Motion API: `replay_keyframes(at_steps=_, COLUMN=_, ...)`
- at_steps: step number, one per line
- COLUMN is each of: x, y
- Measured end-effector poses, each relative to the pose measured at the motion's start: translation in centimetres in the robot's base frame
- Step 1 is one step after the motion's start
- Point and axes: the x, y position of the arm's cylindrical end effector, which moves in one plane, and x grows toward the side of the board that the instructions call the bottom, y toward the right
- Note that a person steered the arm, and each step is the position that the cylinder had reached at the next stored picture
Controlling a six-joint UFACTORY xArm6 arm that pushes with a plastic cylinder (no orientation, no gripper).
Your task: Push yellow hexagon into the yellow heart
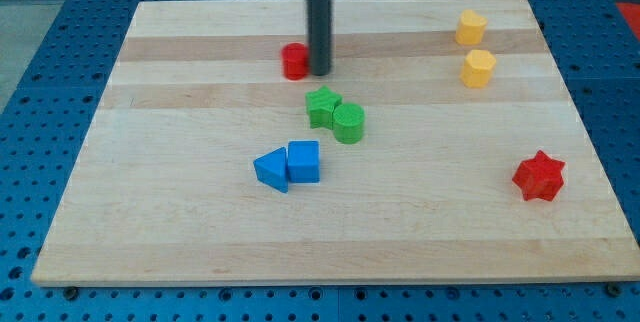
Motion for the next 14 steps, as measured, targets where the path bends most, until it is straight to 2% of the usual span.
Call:
replay_keyframes(at_steps=1, x=-0.2, y=-4.8)
replay_keyframes(at_steps=2, x=-1.2, y=-1.8)
replay_keyframes(at_steps=4, x=-3.1, y=11.3)
replay_keyframes(at_steps=7, x=-2.8, y=34.6)
replay_keyframes(at_steps=8, x=1.5, y=36.3)
replay_keyframes(at_steps=9, x=4.8, y=33.9)
replay_keyframes(at_steps=11, x=4.5, y=25.1)
replay_keyframes(at_steps=12, x=2.5, y=24.9)
replay_keyframes(at_steps=13, x=2.5, y=24.9)
replay_keyframes(at_steps=14, x=4.9, y=23.6)
